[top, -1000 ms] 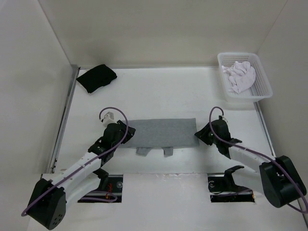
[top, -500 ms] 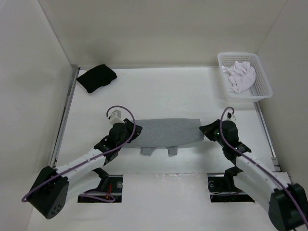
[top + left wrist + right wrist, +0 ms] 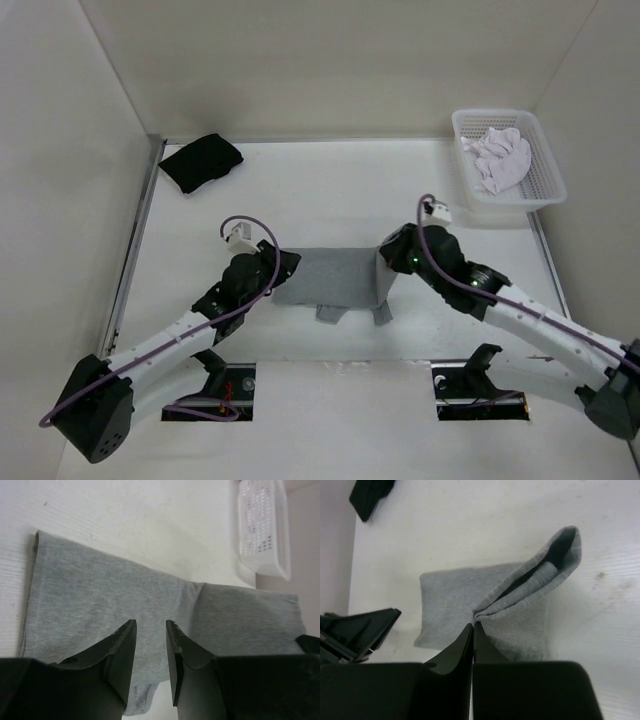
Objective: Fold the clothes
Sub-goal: Fold the tank top
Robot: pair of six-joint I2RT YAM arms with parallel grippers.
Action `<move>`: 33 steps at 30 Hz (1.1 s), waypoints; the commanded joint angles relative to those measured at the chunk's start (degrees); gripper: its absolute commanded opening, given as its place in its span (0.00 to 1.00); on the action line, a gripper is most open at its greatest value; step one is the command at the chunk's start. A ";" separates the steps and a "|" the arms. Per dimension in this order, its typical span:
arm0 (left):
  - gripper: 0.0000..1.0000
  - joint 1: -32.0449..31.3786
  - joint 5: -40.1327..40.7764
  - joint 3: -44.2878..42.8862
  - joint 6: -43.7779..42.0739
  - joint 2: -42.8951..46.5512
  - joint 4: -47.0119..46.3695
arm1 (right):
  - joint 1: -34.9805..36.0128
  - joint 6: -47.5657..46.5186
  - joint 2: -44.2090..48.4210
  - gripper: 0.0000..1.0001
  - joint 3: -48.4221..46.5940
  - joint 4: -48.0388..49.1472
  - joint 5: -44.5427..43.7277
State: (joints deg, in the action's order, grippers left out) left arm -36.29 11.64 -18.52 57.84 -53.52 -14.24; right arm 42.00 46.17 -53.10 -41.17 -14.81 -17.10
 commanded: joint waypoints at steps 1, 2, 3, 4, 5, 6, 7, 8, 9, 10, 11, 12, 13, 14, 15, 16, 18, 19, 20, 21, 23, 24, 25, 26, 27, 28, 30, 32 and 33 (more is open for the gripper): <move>0.29 1.70 0.05 -0.38 -0.45 4.81 0.34 | 6.98 -3.10 -8.48 0.00 -8.12 -1.71 -6.71; 0.29 2.23 0.05 -0.11 -0.63 6.13 1.05 | 8.48 -3.28 -11.21 0.00 -10.31 -1.72 -7.24; 0.30 2.93 -0.04 0.15 -0.71 7.62 1.93 | 10.06 -3.37 -14.19 0.00 -12.69 -1.72 -7.33; 0.30 3.46 -0.12 0.33 -0.72 8.68 2.72 | 11.38 -3.46 -17.01 0.00 -14.97 -1.72 -7.42; 0.30 4.34 -0.39 0.50 -0.72 10.17 3.60 | 12.61 -3.46 -19.65 0.00 -17.26 -1.80 -7.51; 0.30 5.30 -0.74 0.68 -0.72 11.75 4.56 | 13.76 -3.46 -22.37 0.00 -19.54 -1.89 -7.51; 0.31 6.36 -1.09 0.94 -0.80 13.33 5.53 | 14.55 -3.37 -24.48 0.00 -21.30 -1.98 -7.42; 0.31 7.50 -1.44 1.12 -0.80 14.74 6.50 | 15.43 -3.28 -27.20 0.00 -23.41 -2.07 -7.42; 0.32 8.64 -1.88 1.30 -0.80 16.15 7.46 | 16.22 -3.02 -29.84 0.00 -25.61 -2.33 -7.24; 0.32 9.87 -2.23 1.38 -0.80 17.56 8.52 | 16.84 -2.76 -32.48 0.00 -27.72 -2.59 -6.89; 0.32 10.75 -2.67 1.39 -0.80 18.53 9.22 | 17.71 -2.41 -35.20 0.00 -29.83 -2.68 -6.72; 0.32 12.15 -3.28 1.47 -0.80 19.84 10.19 | 18.42 -2.32 -38.19 0.00 -31.76 -2.51 -6.54; 0.32 13.65 -3.90 1.56 -0.72 21.33 10.98 | 18.77 -2.05 -41.18 0.00 -33.61 -2.33 -6.19; 0.32 14.97 -4.43 1.82 -0.63 22.65 11.42 | 19.30 -1.36 -44.25 0.00 -35.63 -2.33 -5.67; 0.32 16.29 -5.13 2.00 -0.54 23.80 11.95 | 20.09 -0.39 -46.89 0.00 -37.39 -2.07 -4.96; 0.32 17.43 -5.74 2.09 -0.63 24.51 12.48 | 20.79 0.49 -49.44 0.05 -38.97 -1.63 -4.78; 0.33 19.19 -6.97 2.09 -0.72 24.95 13.27 | 21.76 1.81 -52.36 0.19 -41.09 -0.75 -4.17; 0.33 20.07 -7.76 2.09 -0.72 24.95 13.45 | 22.46 2.25 -52.80 0.27 -41.45 0.38 -3.73; 0.33 20.78 -8.38 2.09 -0.72 24.87 13.45 | 23.08 2.34 -52.55 0.34 -41.01 2.22 -3.29; 0.33 21.22 -8.82 2.18 -0.72 24.52 13.19 | 23.52 2.08 -51.59 0.37 -39.97 4.15 -3.11; 0.33 21.57 -9.26 1.92 -0.54 23.11 12.49 | 23.70 1.64 -48.34 0.40 -36.55 6.62 -3.37; 0.33 21.14 -9.27 1.56 -0.54 21.80 11.61 | 23.61 1.55 -46.06 0.40 -34.09 7.50 -3.81; 0.33 20.52 -9.27 1.13 -0.63 20.31 10.56 | 23.61 1.55 -43.60 0.40 -31.20 8.30 -4.08; 0.33 19.65 -9.35 0.69 -0.63 18.73 9.50 | 23.18 1.55 -41.32 0.38 -28.03 9.09 -4.43; 0.34 18.68 -9.35 0.42 -0.63 17.49 8.62 | 22.21 1.55 -38.68 0.32 -24.61 9.70 -4.69; 0.34 16.67 -8.92 -0.19 -0.80 14.96 6.70 | 21.51 1.55 -36.74 0.27 -21.88 10.41 -4.95; 0.34 13.33 -8.04 -1.07 -0.80 11.35 4.32 | 19.40 1.81 -31.39 0.13 -14.59 12.77 -5.13; 0.34 9.81 -6.11 -1.69 -1.24 7.57 2.12 | 17.64 1.64 -25.24 0.02 -7.03 16.02 -5.22; 0.34 8.06 -5.06 -2.30 -1.85 5.64 1.76 | 16.76 1.29 -21.90 0.01 -3.34 18.04 -5.22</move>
State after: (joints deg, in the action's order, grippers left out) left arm -24.88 4.64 -17.37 57.54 -44.86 -6.09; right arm 60.75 47.62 -81.21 -51.13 -3.75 -20.88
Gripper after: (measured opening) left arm 0.338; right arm 0.019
